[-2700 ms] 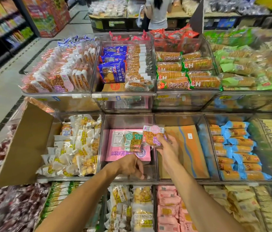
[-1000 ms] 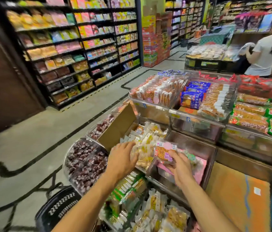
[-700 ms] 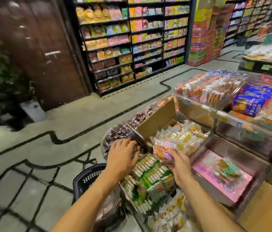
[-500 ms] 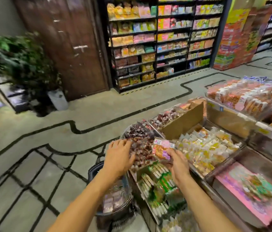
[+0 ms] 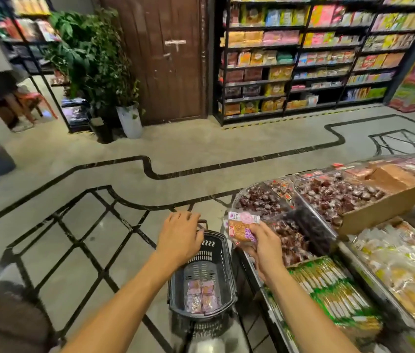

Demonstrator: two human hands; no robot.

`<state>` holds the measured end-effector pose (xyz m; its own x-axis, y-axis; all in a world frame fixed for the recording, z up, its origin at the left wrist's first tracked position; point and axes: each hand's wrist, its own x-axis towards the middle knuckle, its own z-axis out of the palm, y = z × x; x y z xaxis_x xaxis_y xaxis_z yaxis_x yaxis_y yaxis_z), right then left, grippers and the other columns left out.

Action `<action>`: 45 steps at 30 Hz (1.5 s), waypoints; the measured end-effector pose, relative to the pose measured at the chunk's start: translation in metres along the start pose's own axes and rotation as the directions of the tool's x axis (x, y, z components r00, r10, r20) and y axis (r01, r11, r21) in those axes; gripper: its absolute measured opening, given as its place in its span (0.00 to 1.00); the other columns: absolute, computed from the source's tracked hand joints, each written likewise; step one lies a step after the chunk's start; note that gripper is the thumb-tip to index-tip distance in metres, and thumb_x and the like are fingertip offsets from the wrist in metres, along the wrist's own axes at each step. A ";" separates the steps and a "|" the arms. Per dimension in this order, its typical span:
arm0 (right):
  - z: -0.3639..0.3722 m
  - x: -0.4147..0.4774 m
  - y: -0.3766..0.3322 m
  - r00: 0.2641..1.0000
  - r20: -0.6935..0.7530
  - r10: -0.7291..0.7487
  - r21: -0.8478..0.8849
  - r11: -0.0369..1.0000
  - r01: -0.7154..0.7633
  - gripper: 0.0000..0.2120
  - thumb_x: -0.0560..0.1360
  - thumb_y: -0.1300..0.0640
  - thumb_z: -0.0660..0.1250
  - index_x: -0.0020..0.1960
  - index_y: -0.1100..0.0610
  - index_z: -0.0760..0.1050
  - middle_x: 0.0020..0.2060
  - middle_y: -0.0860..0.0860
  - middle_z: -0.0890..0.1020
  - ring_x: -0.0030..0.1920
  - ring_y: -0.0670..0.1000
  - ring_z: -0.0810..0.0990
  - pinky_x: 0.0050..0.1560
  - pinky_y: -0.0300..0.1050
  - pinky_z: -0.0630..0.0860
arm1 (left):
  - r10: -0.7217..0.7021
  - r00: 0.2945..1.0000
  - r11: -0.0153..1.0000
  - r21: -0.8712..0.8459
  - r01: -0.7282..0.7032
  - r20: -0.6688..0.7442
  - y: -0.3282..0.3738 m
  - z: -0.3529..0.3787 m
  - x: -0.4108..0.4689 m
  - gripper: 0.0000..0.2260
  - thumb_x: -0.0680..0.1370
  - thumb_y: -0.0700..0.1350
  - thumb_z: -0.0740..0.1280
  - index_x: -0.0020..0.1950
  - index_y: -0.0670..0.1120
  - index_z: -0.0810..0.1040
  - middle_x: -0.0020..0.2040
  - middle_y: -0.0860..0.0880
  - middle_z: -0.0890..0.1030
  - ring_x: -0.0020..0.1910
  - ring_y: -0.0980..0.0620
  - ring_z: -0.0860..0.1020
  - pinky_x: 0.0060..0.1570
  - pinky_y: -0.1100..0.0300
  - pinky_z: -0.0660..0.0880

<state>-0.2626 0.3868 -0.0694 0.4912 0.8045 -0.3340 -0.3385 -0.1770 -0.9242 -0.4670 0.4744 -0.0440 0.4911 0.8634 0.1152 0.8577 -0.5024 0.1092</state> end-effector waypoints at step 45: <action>0.067 0.333 0.592 0.803 -0.190 0.565 -0.407 0.699 -0.588 0.20 0.76 0.66 0.74 0.37 0.53 0.65 0.24 0.43 0.68 0.25 0.43 0.69 0.41 0.45 0.70 | -0.378 0.802 0.900 -0.018 0.435 0.462 -0.220 0.617 0.006 0.30 0.84 0.54 0.60 0.84 0.45 0.60 0.81 0.38 0.64 0.78 0.38 0.66 0.77 0.42 0.63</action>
<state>-0.3529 0.5881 -0.7150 0.3553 0.4382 -0.8256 -0.1993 -0.8275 -0.5250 -0.5591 0.6184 -0.6760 0.1403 0.9033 -0.4054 0.9830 -0.0781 0.1663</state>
